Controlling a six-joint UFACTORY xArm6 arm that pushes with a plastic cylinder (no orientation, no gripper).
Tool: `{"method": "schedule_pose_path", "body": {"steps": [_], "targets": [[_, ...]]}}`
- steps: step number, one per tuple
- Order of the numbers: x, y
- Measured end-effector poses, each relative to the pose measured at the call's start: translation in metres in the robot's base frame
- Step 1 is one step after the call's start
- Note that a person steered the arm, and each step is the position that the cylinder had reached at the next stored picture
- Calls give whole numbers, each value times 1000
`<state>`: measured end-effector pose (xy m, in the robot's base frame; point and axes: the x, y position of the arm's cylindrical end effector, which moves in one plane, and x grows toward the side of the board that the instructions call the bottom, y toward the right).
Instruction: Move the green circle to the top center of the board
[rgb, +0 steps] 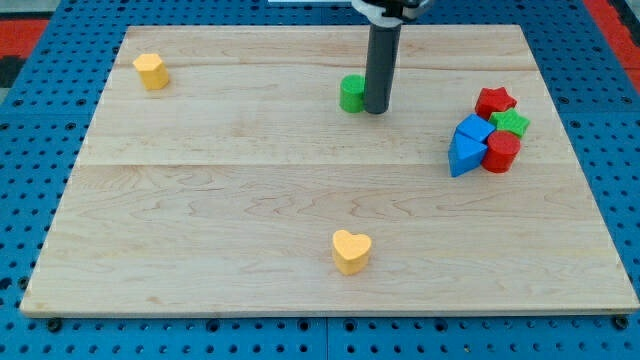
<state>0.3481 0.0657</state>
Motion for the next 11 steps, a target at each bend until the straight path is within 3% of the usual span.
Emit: {"method": "schedule_pose_path", "body": {"steps": [2, 4, 6, 7, 9, 11], "targets": [[-14, 18], [-20, -42], [-20, -43], [7, -44], [20, -99], [-32, -101]]}}
